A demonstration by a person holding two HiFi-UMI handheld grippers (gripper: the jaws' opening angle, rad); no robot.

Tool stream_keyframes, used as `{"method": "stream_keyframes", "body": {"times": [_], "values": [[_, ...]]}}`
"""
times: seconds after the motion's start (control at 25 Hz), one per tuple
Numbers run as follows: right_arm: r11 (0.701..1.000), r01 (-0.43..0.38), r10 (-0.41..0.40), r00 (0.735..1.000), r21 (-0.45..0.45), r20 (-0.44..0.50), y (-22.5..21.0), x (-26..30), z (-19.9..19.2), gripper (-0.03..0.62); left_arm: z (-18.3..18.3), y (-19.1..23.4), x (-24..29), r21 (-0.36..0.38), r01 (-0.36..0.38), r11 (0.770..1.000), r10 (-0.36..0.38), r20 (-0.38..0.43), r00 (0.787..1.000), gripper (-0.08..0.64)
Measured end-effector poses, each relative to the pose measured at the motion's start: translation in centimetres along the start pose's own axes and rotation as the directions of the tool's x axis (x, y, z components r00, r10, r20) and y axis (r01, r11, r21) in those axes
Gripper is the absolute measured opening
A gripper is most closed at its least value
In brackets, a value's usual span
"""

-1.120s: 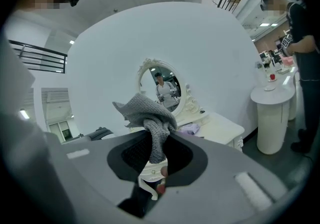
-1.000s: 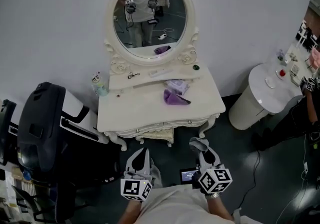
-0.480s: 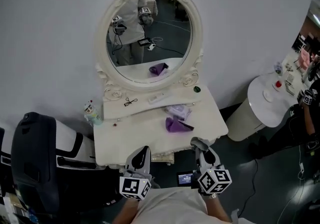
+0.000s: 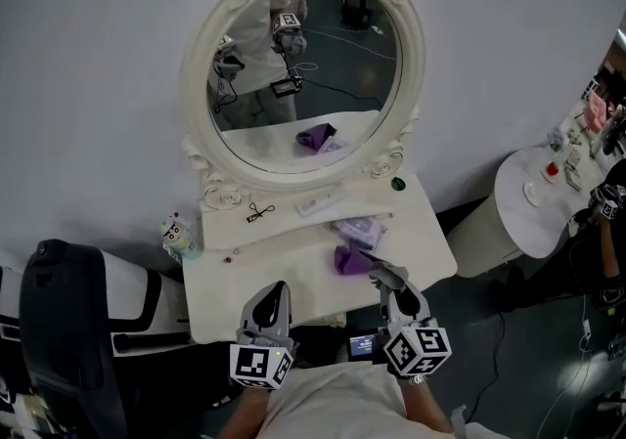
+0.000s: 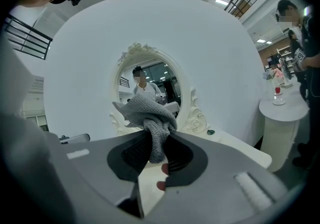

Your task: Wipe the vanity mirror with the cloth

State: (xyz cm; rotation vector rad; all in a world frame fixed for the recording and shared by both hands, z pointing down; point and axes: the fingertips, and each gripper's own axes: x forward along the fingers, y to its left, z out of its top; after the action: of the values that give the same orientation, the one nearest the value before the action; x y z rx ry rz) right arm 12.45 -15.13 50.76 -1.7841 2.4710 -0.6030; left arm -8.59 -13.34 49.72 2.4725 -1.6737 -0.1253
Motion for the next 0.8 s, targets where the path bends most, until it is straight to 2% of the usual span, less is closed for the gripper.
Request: {"method": "stream_keyframes", "body": {"times": [0.12, 0.36, 0.52, 0.68, 0.8], "values": [[1.000, -0.026, 0.026, 1.000, 0.000, -0.012, -0.9, 2.9, 0.7, 0.069, 0.4, 0.7, 2.1, 0.010, -0.033, 0.999, 0.033, 0.001, 0.999, 0.000], [0.993, -0.120, 0.121, 0.989, 0.013, -0.082, -3.7, 9.3, 2.8, 0.069, 2.1, 1.1, 6.2, 0.006, -0.161, 0.987, 0.161, 0.018, 0.987, 0.000], [0.979, -0.203, 0.201, 0.975, -0.011, -0.095, -5.2, 13.6, 5.1, 0.069, 2.7, 1.4, 9.1, -0.001, -0.243, 0.970, 0.243, 0.045, 0.969, 0.000], [0.958, -0.281, 0.274, 0.956, -0.055, -0.104, -5.7, 17.3, 7.2, 0.069, 3.2, 2.0, 11.2, -0.003, -0.329, 0.944, 0.328, 0.073, 0.942, 0.000], [0.948, -0.311, 0.304, 0.948, -0.072, -0.098, -5.0, 19.3, 9.1, 0.069, 4.1, 2.4, 12.5, 0.000, -0.332, 0.943, 0.332, 0.070, 0.941, 0.000]]}}
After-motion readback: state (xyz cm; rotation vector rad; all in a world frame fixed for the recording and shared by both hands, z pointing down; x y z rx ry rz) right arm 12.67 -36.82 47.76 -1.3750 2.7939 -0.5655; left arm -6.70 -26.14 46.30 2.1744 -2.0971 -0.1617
